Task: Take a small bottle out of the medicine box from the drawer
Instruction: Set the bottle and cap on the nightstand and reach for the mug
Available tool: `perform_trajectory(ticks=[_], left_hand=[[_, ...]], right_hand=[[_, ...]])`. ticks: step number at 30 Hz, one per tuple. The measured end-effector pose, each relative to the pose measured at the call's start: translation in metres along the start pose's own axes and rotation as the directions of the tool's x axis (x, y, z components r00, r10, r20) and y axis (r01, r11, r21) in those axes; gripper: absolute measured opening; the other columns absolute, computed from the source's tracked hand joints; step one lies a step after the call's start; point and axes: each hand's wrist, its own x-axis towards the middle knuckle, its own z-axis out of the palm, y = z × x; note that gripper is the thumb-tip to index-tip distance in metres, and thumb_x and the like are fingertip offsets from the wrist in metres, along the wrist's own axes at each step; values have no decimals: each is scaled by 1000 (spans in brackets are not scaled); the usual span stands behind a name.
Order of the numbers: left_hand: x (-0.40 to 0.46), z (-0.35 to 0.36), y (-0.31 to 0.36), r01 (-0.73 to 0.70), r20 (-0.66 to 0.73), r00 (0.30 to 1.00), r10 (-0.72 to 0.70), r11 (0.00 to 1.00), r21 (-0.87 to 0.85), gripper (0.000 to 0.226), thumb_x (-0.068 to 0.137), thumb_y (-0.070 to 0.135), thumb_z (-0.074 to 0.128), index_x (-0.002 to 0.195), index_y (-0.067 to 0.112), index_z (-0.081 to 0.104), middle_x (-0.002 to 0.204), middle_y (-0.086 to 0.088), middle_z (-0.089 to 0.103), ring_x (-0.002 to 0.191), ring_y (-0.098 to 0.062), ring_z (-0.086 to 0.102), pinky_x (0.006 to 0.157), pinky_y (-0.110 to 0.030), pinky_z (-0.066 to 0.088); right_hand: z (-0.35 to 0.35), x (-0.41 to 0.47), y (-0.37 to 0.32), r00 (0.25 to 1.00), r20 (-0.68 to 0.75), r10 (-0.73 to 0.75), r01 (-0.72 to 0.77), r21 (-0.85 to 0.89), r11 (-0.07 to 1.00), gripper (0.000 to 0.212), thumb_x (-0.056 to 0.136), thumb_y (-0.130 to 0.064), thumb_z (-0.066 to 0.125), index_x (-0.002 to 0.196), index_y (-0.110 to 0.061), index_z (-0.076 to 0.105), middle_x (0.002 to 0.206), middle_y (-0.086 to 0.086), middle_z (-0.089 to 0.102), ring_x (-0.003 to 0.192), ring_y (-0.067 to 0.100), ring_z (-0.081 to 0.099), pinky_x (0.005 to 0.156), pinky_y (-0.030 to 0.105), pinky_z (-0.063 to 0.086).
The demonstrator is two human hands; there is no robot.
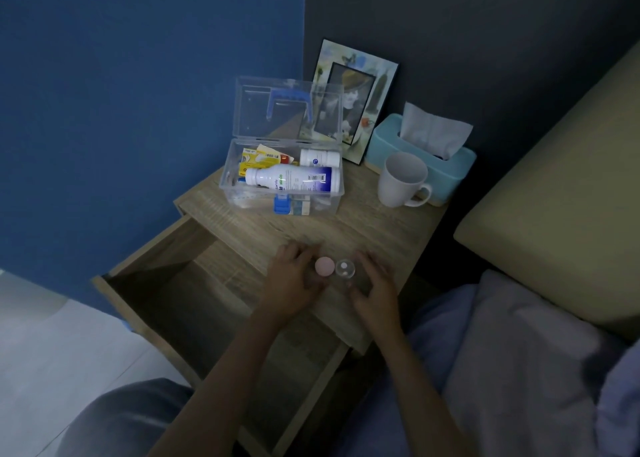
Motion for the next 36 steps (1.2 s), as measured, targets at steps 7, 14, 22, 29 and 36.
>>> perform_trajectory(ticks=[7,14,22,29,36], left_hand=[[-8,13,-14,-121,165,983,80,959,257,85,90,63,35,156,18,5,165,-1,-3,150,-21,-13,120,-39,-7],[-4,14,-15,-165,206,974,98,925,341,85,92,63,28,155,12,3,165,-7,-2,152,-25,-10,121,-38,-5],[-3,19,-19,-172,179,977,118,929,327,93,87,70,18,155,9,7,164,-8,0,151,-23,-7,122,-38,0],[-2,21,-21,-182,176,976,128,924,336,93,87,71,18,154,8,11,164,-8,4,151,-24,-5,122,-38,0],[-2,17,-17,-174,186,975,121,937,304,94,85,70,22,155,8,7,164,-8,-1,152,-25,-6,121,-35,-6]], right_hand=[[-18,33,-31,943,-328,58,25,244,969,41,98,-22,49,137,-10,49,136,2,51,127,12,45,105,27,34],[-55,117,-42,840,-543,4,33,58,998,35,100,-15,43,128,4,52,130,23,54,122,34,50,104,45,42],[-57,150,-21,797,-593,114,-30,150,988,32,102,-15,38,118,4,57,116,19,63,107,26,58,87,24,43],[-53,154,-6,787,-546,286,-73,377,923,25,103,-13,37,102,7,52,94,13,52,90,15,48,55,-2,33],[-57,130,-8,812,-520,265,-32,414,910,29,103,-16,39,107,8,53,99,10,56,96,16,53,73,19,39]])
